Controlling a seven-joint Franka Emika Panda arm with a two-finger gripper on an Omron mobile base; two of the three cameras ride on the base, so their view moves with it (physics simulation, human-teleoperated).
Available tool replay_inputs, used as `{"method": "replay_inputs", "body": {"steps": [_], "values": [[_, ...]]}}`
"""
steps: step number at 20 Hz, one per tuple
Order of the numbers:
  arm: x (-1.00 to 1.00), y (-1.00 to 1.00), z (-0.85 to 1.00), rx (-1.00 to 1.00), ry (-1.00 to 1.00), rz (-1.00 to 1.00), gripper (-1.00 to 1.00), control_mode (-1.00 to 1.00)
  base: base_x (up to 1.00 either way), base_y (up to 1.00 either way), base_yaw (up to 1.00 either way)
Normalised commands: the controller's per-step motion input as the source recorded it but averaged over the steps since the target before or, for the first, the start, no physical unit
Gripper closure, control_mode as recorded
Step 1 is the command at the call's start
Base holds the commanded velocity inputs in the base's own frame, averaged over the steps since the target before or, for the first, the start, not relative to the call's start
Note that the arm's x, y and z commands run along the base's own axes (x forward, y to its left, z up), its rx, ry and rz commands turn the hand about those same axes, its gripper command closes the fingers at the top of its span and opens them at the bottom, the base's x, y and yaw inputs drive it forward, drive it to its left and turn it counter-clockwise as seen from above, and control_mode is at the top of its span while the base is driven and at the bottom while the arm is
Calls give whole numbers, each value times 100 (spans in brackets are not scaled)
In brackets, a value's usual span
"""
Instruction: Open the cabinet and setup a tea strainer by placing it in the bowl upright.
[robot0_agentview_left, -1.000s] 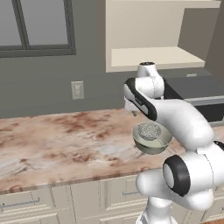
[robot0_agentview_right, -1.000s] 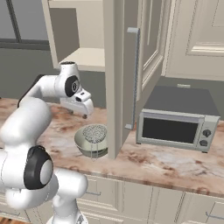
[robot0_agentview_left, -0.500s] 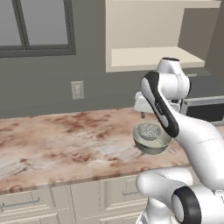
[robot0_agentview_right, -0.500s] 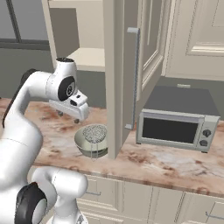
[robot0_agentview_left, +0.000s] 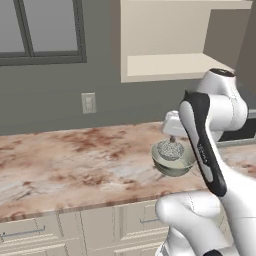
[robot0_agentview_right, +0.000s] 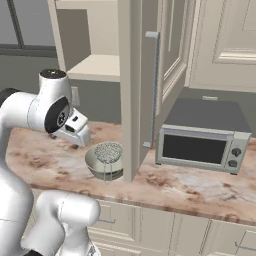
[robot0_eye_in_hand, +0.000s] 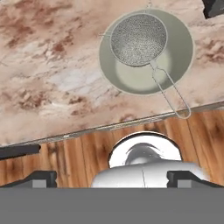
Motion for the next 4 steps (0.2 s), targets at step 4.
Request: {"method": "replay_inputs", "body": {"steps": [4], "values": [[-44,29,34,0,-10,3,-100,-100,0,0,0]]}}
